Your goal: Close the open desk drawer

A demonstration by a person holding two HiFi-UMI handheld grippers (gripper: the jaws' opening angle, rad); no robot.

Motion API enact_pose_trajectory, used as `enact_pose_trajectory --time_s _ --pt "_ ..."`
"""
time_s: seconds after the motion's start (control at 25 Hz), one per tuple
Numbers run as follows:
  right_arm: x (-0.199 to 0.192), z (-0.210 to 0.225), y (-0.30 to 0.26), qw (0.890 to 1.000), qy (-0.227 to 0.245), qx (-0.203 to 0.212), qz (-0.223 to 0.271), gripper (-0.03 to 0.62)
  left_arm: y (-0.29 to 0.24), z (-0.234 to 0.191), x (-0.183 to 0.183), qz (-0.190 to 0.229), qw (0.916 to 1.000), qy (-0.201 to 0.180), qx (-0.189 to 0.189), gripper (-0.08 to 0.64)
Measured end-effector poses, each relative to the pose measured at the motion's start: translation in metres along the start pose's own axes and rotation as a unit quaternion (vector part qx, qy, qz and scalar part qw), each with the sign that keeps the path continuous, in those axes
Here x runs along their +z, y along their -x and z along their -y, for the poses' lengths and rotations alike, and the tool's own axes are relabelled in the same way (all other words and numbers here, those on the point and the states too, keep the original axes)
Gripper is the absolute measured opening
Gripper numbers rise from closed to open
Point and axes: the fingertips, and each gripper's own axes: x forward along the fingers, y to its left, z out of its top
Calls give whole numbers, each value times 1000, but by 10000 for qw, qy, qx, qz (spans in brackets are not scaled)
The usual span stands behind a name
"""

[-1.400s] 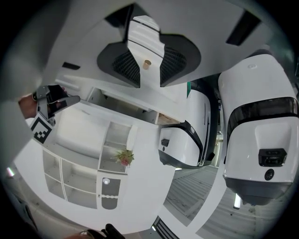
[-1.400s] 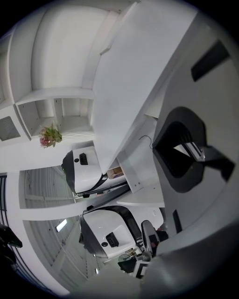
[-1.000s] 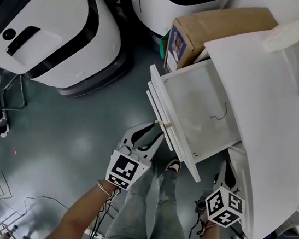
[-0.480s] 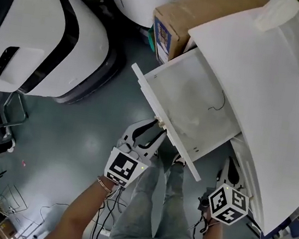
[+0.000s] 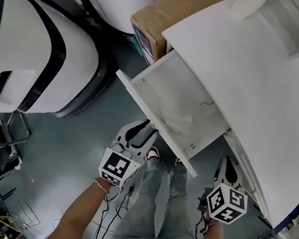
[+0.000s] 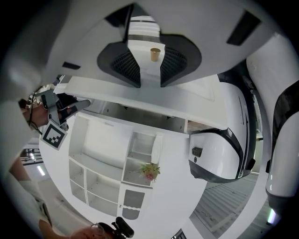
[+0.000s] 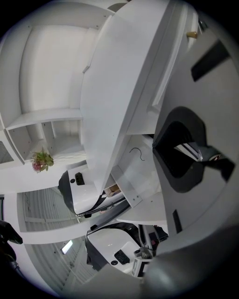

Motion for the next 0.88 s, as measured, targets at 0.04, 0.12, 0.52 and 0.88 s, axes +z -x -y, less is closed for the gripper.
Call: enact_pose_trajectory --time_s 0.04,0.12,0.52,0.88 --pt "-1 2 1 10000 -8 -11 -6 6 -2 0 1 -19 10000 -10 -9 135" --pt "-2 6 4 10000 -37 -38 -13 8 -7 1 4 -30 10000 -35 -32 135" --pt "-8 30 9 9993 -322 -203 -29 6 -46 5 22 -29 9998 -123 -150 135" --pt "-9 39 11 9981 -518 -323 4 6 -76 8 37 22 9993 -265 -262 135"
